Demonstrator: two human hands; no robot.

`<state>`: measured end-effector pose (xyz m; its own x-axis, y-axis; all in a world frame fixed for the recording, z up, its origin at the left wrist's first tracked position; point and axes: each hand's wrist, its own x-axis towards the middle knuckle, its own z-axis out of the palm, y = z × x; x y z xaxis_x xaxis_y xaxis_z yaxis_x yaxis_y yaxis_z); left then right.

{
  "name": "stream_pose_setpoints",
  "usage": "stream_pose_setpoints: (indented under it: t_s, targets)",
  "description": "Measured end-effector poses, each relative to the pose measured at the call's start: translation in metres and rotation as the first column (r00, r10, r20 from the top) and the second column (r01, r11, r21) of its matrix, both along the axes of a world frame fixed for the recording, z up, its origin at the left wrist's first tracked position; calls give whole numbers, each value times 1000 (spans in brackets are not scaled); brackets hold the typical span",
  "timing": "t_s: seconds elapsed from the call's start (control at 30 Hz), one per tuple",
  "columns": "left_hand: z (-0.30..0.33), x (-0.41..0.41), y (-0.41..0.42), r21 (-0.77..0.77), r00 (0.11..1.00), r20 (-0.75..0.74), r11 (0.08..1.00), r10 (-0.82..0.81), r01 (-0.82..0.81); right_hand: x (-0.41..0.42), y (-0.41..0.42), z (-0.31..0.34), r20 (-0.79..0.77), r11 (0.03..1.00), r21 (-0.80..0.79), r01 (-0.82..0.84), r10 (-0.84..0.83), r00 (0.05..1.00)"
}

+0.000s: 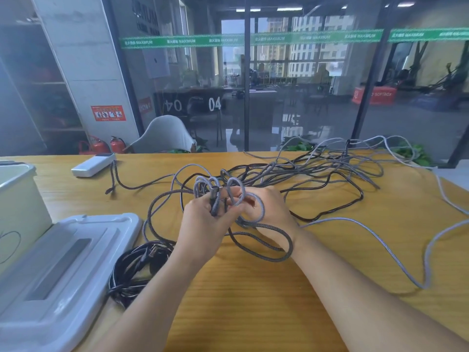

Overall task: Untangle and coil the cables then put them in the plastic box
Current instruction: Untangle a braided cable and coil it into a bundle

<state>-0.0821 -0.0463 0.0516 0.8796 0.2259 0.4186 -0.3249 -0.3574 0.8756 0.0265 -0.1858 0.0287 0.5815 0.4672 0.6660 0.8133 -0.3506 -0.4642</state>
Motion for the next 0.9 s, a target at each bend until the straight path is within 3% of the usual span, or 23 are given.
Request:
stream_pose_setpoints:
  t_s: [0.17, 0.37, 0.63, 0.9]
  targets:
    - [-2, 5, 3, 30, 1000, -9, 999, -13, 13, 3, 0, 2, 40, 992, -121, -22, 27, 999]
    - [-5, 8, 3, 83, 998, 50, 996, -24, 20, 2, 5, -3, -25, 994, -102, -35, 32, 999]
    - [2, 1, 5, 56, 1000, 0, 998, -17, 17, 7, 1, -24, -347, 995, 17, -100, 99, 933]
    - [15, -12, 8, 38, 986, 160, 998, -51, 46, 15, -8, -22, -283, 999, 32, -41, 49, 958]
